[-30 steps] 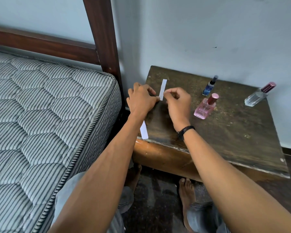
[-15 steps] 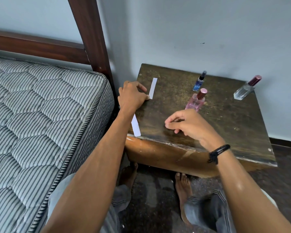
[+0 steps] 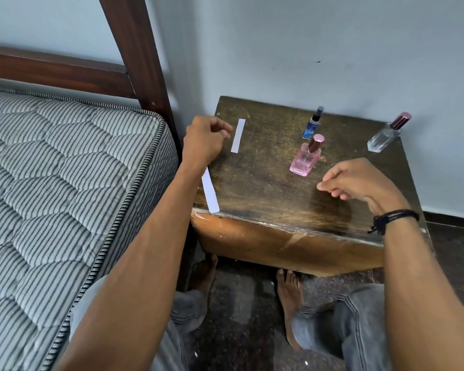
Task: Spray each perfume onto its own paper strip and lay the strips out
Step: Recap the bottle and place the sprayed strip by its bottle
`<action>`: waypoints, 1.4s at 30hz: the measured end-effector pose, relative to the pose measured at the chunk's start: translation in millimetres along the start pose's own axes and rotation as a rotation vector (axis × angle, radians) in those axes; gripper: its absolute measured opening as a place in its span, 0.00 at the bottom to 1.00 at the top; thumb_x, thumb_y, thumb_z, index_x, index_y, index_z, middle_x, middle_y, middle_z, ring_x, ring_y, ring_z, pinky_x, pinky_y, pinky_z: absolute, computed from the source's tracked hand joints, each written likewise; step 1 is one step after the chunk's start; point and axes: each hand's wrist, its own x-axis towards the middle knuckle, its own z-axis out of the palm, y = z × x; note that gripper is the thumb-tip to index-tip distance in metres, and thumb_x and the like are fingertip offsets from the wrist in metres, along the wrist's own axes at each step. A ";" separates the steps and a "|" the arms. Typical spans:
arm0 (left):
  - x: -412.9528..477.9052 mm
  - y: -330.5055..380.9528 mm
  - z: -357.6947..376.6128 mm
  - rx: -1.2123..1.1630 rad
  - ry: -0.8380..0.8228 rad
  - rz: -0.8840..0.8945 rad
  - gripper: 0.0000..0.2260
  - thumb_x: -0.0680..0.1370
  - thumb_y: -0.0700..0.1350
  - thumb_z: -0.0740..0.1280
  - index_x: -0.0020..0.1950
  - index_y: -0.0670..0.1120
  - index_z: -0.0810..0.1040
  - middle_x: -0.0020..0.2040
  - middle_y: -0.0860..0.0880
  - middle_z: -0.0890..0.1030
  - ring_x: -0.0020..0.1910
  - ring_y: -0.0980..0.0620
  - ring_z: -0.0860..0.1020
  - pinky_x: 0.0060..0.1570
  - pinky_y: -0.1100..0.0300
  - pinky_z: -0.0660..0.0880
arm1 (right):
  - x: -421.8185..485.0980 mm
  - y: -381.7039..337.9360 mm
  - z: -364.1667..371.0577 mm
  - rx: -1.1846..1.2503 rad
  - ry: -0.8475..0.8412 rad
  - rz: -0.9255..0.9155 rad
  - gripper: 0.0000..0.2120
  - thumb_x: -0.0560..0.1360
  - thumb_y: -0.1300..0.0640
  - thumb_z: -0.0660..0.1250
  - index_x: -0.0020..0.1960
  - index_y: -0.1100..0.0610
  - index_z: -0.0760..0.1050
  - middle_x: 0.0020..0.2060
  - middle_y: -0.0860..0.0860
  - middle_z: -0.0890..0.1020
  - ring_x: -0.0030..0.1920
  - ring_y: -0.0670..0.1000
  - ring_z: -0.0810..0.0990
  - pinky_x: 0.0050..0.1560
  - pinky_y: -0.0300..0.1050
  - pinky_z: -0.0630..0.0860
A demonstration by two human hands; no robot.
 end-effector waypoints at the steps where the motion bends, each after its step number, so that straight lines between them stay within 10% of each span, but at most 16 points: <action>1: -1.9 3.1 2.3 0.001 -0.023 0.022 0.11 0.78 0.39 0.67 0.45 0.53 0.85 0.40 0.57 0.85 0.47 0.56 0.82 0.52 0.57 0.79 | 2.4 0.0 0.6 0.045 0.041 -0.015 0.10 0.72 0.64 0.78 0.51 0.63 0.82 0.44 0.59 0.85 0.39 0.50 0.81 0.38 0.39 0.77; 10: -36.1 24.2 42.9 0.048 -0.250 0.168 0.16 0.74 0.39 0.57 0.40 0.56 0.81 0.34 0.58 0.78 0.38 0.52 0.78 0.52 0.47 0.80 | 9.7 -8.8 17.9 0.088 0.054 -0.213 0.18 0.71 0.64 0.79 0.58 0.56 0.80 0.48 0.50 0.85 0.52 0.52 0.84 0.56 0.53 0.82; 17: -51.7 29.7 60.8 0.071 -0.255 0.259 0.07 0.80 0.39 0.66 0.55 0.48 0.82 0.42 0.57 0.79 0.37 0.61 0.74 0.48 0.61 0.75 | 18.8 -4.7 21.8 0.032 0.094 -0.258 0.14 0.70 0.58 0.80 0.54 0.52 0.82 0.51 0.47 0.86 0.54 0.52 0.84 0.65 0.59 0.75; 26: -50.2 29.3 62.7 0.094 -0.262 0.282 0.08 0.79 0.42 0.70 0.57 0.46 0.84 0.53 0.50 0.85 0.51 0.53 0.81 0.58 0.54 0.78 | 20.5 -9.0 35.3 0.054 0.152 -0.320 0.10 0.71 0.57 0.79 0.52 0.50 0.84 0.49 0.45 0.87 0.51 0.49 0.84 0.61 0.56 0.78; 42: -22.1 27.3 29.0 0.030 -0.252 0.271 0.21 0.73 0.33 0.67 0.64 0.47 0.83 0.59 0.54 0.84 0.57 0.63 0.78 0.58 0.73 0.71 | 38.1 -48.7 71.7 0.164 0.263 -0.482 0.10 0.76 0.57 0.75 0.57 0.52 0.81 0.49 0.47 0.85 0.50 0.46 0.84 0.53 0.42 0.78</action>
